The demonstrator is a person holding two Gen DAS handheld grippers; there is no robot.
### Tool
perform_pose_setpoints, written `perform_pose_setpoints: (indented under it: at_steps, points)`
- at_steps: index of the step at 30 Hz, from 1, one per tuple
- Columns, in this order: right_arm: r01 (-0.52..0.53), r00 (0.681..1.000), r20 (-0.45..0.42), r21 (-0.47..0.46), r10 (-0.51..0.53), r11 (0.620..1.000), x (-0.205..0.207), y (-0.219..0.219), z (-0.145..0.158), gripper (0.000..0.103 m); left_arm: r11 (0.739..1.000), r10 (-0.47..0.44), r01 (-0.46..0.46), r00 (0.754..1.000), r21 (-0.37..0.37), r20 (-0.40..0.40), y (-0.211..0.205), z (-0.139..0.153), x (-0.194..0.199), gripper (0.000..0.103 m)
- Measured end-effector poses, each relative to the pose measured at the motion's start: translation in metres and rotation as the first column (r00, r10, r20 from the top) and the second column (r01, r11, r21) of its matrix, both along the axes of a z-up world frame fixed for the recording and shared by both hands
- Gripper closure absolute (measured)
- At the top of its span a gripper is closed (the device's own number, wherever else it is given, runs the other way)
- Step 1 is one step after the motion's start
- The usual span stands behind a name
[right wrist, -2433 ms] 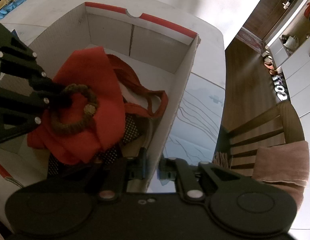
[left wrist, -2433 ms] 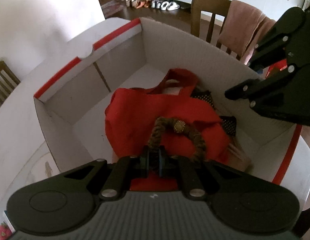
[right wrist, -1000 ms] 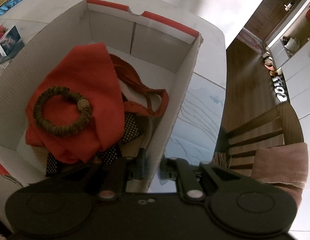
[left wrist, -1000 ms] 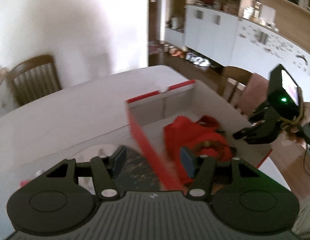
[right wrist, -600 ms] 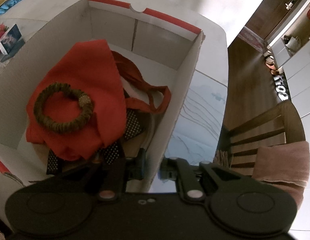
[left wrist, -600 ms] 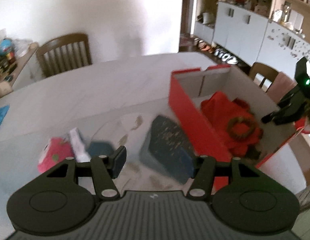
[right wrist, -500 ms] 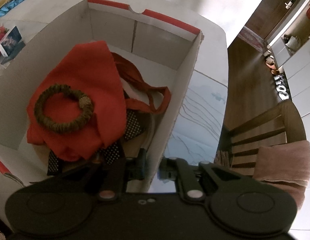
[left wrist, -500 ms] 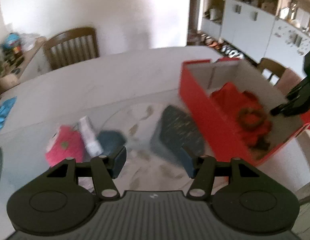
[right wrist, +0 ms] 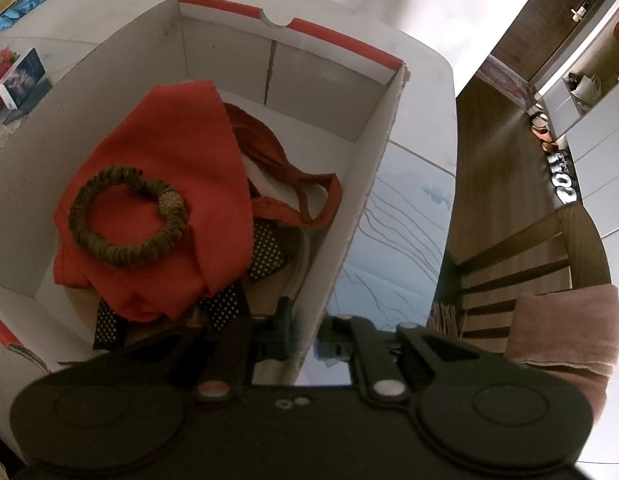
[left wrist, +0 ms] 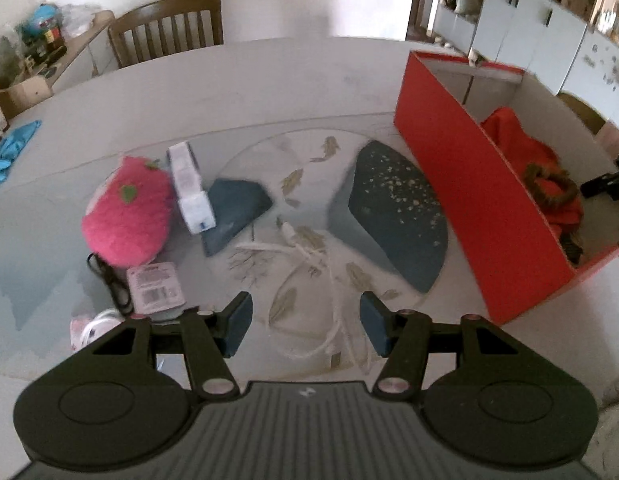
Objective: Organize objects
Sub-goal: 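Return the left gripper to the table over the white USB cable, then close the left gripper on the white USB cable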
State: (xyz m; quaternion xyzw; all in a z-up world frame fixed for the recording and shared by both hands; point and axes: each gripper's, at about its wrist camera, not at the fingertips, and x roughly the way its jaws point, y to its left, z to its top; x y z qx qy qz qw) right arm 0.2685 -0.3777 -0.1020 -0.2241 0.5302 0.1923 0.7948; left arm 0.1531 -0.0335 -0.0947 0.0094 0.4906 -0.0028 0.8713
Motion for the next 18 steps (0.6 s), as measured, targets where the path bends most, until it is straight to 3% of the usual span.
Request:
perform_pose_setpoints:
  at_steps: [5,9,13,18]
  points:
    - [0.002,1.0,0.001,0.0,-0.002,1.0,0.0,0.0,0.0,0.094,0.999,0.005,-0.003,0.998,0.032,-0.067,-0.013,-0.022,0.026,0.045]
    - [0.002,1.0,0.001,0.0,-0.002,1.0,-0.001,0.0,0.0,0.094,1.0,0.023,-0.022,0.995,0.01,-0.1,-0.016,-0.037,0.041,0.045]
    - [0.003,1.0,0.001,0.001,-0.003,1.0,-0.001,0.0,0.0,0.094,0.999,0.036,-0.034,0.993,0.022,-0.116,-0.018,-0.045,0.051,0.066]
    - [0.003,1.0,0.002,0.0,-0.003,1.0,-0.001,0.0,-0.001,0.094,1.0,0.014,-0.012,0.993,0.021,-0.118,-0.024,-0.049,0.053,0.083]
